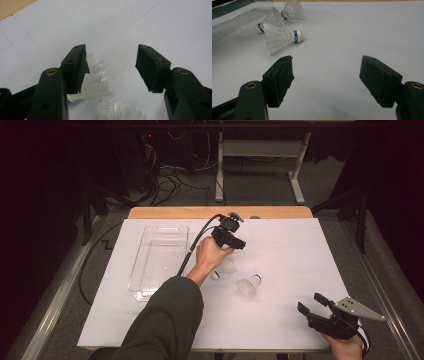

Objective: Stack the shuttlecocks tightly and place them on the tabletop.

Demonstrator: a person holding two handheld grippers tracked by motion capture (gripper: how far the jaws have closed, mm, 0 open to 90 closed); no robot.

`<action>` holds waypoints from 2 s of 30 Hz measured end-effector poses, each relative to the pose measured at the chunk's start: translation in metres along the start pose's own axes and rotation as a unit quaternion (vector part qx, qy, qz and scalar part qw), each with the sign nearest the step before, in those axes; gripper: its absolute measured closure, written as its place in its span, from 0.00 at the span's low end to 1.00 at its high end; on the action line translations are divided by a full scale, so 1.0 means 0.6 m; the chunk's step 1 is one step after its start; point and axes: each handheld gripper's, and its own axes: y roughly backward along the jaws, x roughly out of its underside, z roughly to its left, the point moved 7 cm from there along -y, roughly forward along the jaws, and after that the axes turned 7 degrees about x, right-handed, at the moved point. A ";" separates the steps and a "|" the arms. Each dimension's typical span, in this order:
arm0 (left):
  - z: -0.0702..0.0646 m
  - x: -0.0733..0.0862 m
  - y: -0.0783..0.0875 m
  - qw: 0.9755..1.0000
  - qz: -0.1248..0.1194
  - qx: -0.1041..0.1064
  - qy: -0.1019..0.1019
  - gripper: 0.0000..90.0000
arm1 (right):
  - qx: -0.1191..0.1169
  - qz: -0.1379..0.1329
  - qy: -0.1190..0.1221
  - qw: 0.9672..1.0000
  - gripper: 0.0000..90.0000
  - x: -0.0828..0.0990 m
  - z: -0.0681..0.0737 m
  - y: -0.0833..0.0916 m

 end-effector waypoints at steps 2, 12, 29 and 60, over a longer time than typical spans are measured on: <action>0.001 0.003 0.004 1.000 -0.001 0.000 -0.001 0.46 | 0.000 0.000 0.000 1.000 0.31 0.000 0.000 0.000; 0.012 0.022 0.023 1.000 -0.010 -0.004 0.004 0.47 | 0.000 0.002 0.002 1.000 0.31 0.001 0.000 -0.001; 0.023 0.041 0.065 0.999 -0.030 -0.008 0.012 0.47 | 0.002 0.004 0.001 1.000 0.31 0.001 0.000 -0.001; 0.019 0.100 0.081 0.999 -0.028 0.001 0.017 0.48 | 0.005 0.004 0.001 1.000 0.31 0.001 0.000 -0.001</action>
